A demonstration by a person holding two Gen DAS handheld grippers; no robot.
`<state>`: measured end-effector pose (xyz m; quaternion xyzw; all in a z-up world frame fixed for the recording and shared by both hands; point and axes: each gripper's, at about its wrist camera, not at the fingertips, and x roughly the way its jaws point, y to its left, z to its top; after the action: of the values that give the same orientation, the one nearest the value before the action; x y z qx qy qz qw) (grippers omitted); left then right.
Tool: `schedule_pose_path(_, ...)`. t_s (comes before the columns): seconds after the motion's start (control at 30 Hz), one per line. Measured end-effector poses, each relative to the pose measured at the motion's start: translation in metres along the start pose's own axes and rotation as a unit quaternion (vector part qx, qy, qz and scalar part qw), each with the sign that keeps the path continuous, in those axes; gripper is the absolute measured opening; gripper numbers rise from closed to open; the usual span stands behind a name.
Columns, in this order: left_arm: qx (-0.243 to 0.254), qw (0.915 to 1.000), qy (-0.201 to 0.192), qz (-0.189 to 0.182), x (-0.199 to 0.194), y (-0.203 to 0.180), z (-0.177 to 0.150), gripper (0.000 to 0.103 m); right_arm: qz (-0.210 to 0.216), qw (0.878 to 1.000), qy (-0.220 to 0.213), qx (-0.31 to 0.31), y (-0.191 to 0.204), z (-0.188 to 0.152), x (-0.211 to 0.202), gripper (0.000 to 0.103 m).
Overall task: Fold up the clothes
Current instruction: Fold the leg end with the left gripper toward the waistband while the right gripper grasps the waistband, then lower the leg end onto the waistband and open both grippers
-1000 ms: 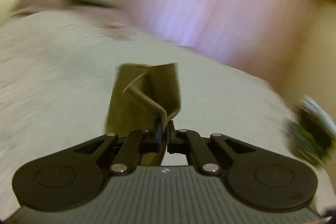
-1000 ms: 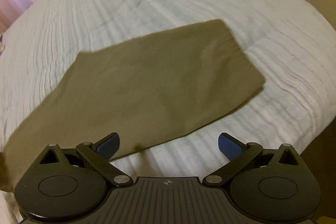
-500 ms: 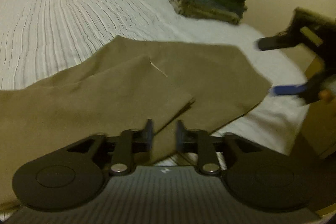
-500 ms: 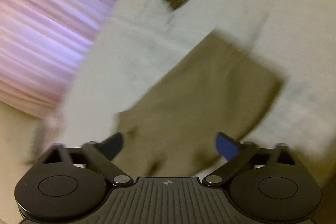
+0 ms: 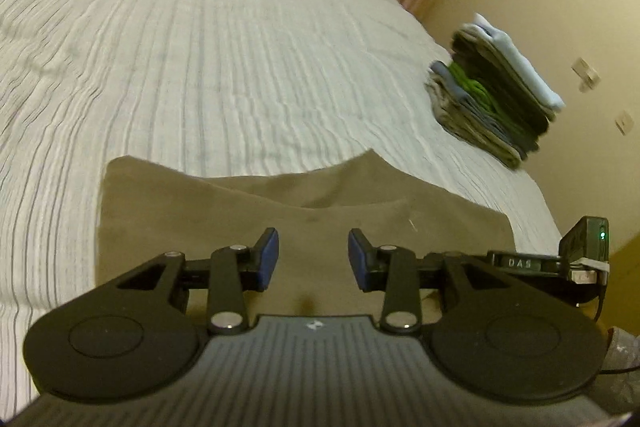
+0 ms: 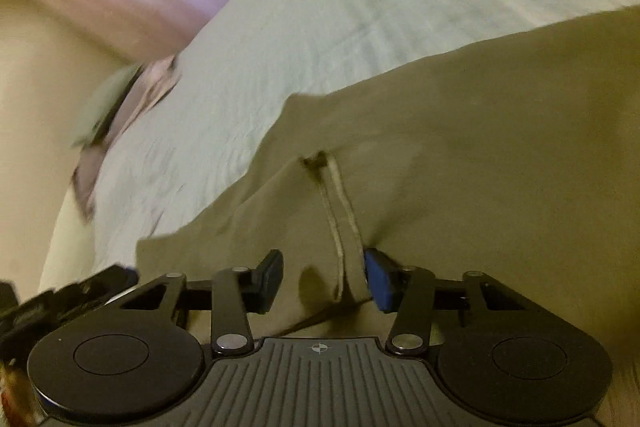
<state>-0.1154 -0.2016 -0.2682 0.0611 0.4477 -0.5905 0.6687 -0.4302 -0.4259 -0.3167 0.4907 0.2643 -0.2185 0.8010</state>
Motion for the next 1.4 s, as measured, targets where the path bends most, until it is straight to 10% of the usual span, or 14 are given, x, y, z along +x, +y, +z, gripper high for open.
schedule_pose_path(0.17, -0.029, 0.9996, 0.003, -0.001, 0.002, 0.009, -0.001, 0.033, -0.003, 1.0, -0.017, -0.023, 0.008, 0.002, -0.005, 0.005)
schedule_pose_path(0.37, -0.019, 0.9998, -0.003, -0.002, 0.006, 0.006, 0.013, 0.032, -0.034, 0.995, -0.087, -0.034, 0.017, 0.0, -0.041, 0.004)
schedule_pose_path(0.53, 0.005, 0.9998, 0.004, -0.02, 0.021, -0.008, 0.026, 0.032, -0.144, 0.978, -0.148, -0.028, -0.003, -0.006, -0.099, 0.004)
schedule_pose_path(1.4, 0.078, 0.9943, 0.068, 0.023, 0.066, -0.042, -0.005, 0.031, -0.307, 0.937, -0.164, 0.028, -0.063, -0.013, -0.125, 0.007)
